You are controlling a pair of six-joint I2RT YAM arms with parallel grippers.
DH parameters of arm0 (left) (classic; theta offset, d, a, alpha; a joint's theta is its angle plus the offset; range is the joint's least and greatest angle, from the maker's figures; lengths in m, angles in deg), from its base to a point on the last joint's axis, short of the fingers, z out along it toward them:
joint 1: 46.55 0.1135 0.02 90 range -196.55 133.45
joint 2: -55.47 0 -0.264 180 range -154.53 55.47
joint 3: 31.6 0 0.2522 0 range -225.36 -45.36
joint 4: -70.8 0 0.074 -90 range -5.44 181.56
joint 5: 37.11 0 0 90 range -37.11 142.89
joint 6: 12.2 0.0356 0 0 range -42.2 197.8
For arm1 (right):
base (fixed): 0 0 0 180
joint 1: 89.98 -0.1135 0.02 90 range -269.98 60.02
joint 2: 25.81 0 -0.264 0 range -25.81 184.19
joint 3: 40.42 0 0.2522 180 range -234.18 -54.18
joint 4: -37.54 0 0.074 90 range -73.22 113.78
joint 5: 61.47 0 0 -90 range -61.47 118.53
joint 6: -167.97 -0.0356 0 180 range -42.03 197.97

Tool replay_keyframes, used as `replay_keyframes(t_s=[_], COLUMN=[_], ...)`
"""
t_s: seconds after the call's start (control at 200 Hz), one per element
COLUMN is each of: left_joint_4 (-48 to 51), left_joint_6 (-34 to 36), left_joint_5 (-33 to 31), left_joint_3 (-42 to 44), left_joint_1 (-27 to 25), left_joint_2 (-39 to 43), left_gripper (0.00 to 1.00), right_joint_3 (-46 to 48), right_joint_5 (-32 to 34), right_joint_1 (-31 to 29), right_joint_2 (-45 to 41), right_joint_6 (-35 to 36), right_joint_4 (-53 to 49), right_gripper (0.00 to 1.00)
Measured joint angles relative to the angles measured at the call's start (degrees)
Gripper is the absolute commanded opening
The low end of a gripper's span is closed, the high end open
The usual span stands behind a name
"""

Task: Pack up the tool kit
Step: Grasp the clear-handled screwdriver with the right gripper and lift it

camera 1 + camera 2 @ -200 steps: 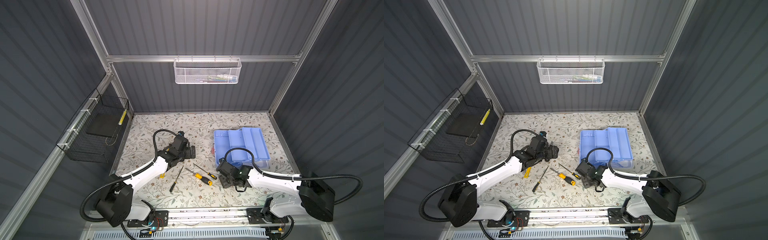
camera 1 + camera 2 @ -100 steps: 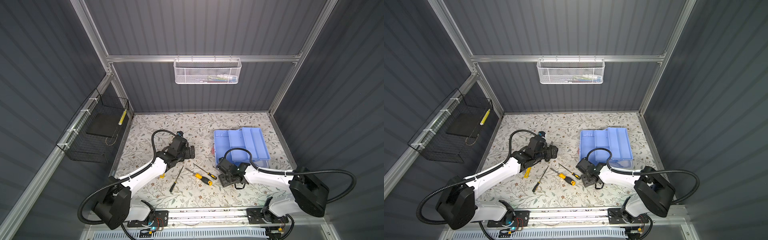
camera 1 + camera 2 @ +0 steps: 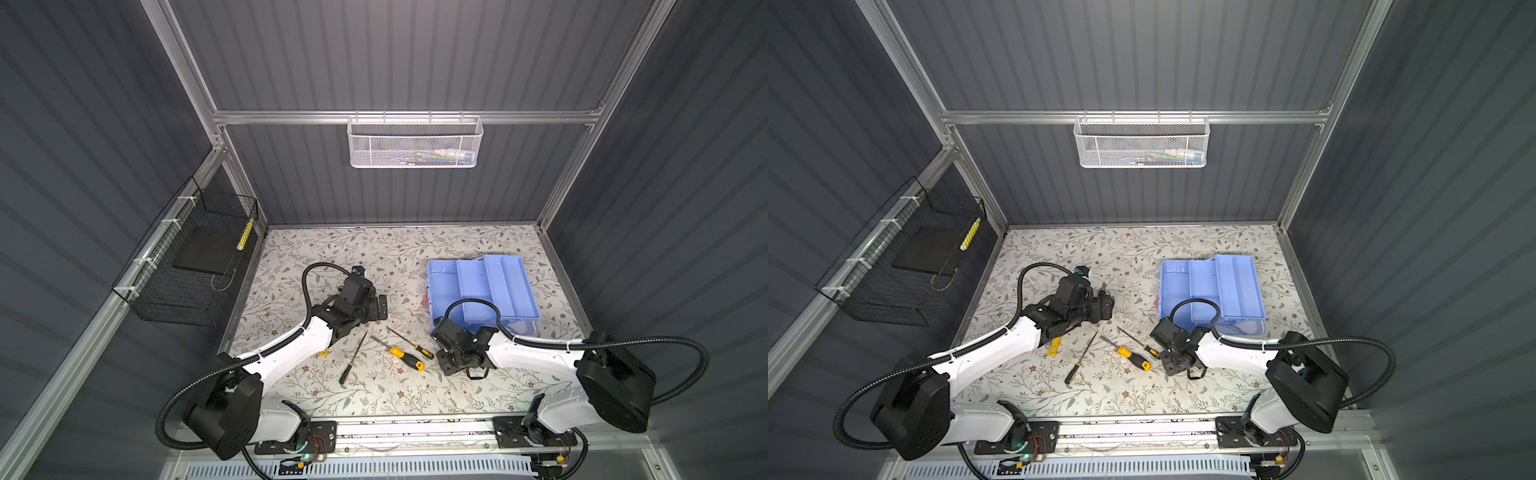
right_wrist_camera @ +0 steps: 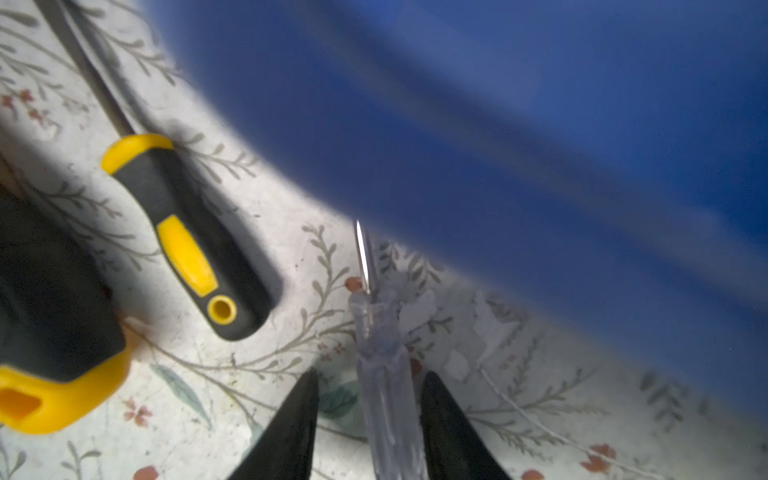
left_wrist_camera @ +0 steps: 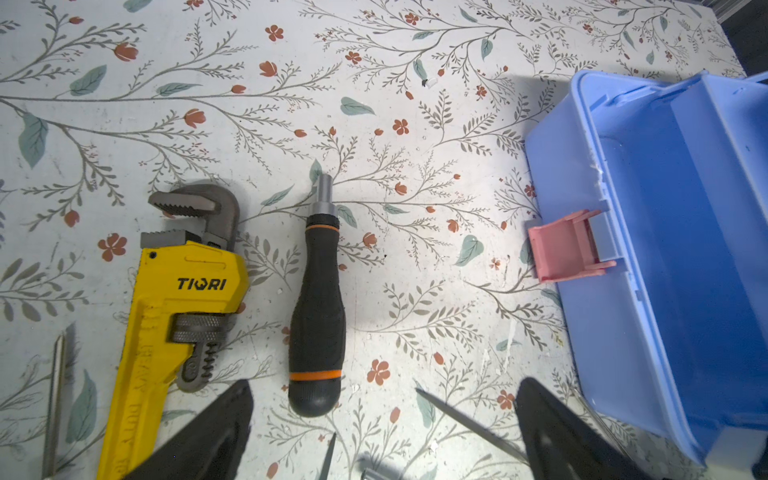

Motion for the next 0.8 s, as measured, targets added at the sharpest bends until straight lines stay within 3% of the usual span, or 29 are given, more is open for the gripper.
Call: replay_keyframes(t_s=[0.5,0.8], left_joint_4=[1.1,3.2], left_joint_6=[-2.2,-2.6], left_joint_5=[-0.4,-1.7], left_joint_3=[1.0,1.6], left_joint_1=[3.6,5.7], left_joint_2=[1.6,3.8], left_gripper=[1.0,1.0], right_joint_3=[1.2,2.4], right_joint_5=[-1.0,-2.6], right_joint_1=[-0.2,-0.2], right_joint_2=[-1.7,-2.8], right_joint_6=[1.8,2.0], right_joint_4=[3.8,6.0], right_gripper=[0.13,0.07])
